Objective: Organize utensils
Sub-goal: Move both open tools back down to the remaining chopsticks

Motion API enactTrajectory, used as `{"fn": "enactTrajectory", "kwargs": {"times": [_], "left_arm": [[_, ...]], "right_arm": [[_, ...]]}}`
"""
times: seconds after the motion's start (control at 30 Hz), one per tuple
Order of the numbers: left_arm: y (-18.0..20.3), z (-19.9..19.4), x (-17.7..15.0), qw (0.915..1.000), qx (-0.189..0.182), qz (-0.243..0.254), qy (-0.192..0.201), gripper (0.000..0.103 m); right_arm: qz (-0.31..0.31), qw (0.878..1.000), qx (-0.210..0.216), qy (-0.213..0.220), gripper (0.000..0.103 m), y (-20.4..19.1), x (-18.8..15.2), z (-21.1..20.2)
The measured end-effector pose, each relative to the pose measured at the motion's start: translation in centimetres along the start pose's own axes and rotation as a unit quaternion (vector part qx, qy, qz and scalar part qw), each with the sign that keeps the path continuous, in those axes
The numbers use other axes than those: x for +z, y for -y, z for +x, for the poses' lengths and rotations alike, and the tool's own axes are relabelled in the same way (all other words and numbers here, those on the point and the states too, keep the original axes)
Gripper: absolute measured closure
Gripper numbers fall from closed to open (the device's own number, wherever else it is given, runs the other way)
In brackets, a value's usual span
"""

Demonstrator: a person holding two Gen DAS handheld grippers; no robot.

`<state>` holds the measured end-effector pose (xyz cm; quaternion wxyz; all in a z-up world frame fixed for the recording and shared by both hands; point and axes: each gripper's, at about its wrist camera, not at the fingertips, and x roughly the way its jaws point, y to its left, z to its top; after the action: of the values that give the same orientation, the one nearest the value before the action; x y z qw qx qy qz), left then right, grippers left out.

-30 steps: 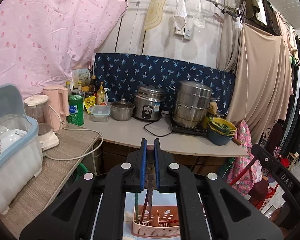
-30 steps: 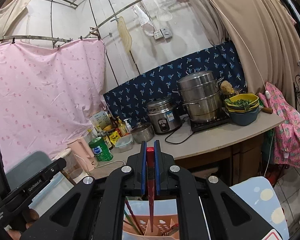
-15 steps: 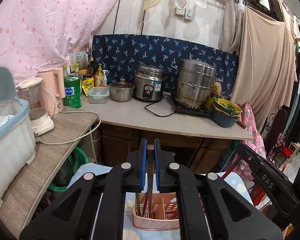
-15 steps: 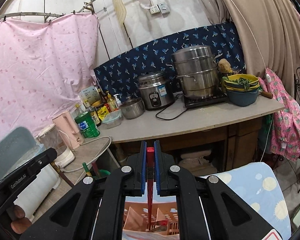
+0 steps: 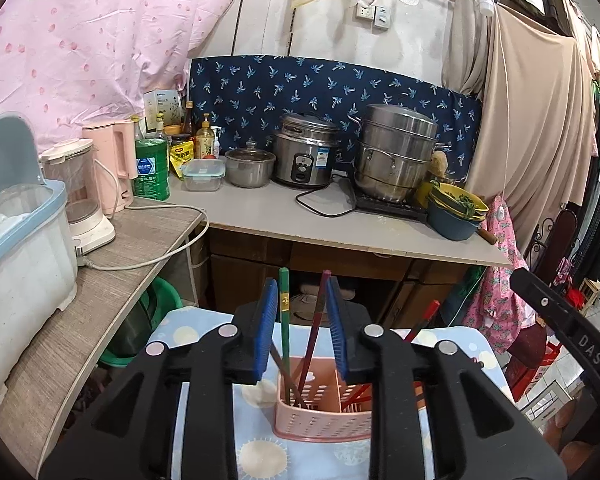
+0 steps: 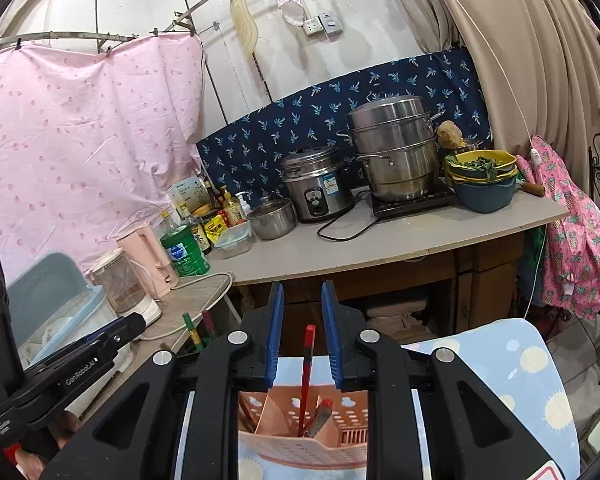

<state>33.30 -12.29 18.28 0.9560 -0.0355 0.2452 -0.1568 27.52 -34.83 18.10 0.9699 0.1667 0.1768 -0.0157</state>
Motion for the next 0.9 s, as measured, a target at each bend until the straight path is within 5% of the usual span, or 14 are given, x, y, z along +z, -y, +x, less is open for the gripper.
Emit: {"fn": "enactTrajectory", "kwargs": {"times": [0.37,0.9], "left_arm": [[-0.4,-4.0,-2.8,0.9999,0.007,0.012,-0.006,0.072],[-1.1,-10.6,-11.0,0.9981,0.013,0.043,-0.043,0.066]], "right_arm": [[-0.009,1.000,0.002,-0.008,0.077,-0.7,-2.6,-4.6],[-0.044,0.999,-0.010,-0.028,0.070,-2.2,-9.8,-13.4]]}}
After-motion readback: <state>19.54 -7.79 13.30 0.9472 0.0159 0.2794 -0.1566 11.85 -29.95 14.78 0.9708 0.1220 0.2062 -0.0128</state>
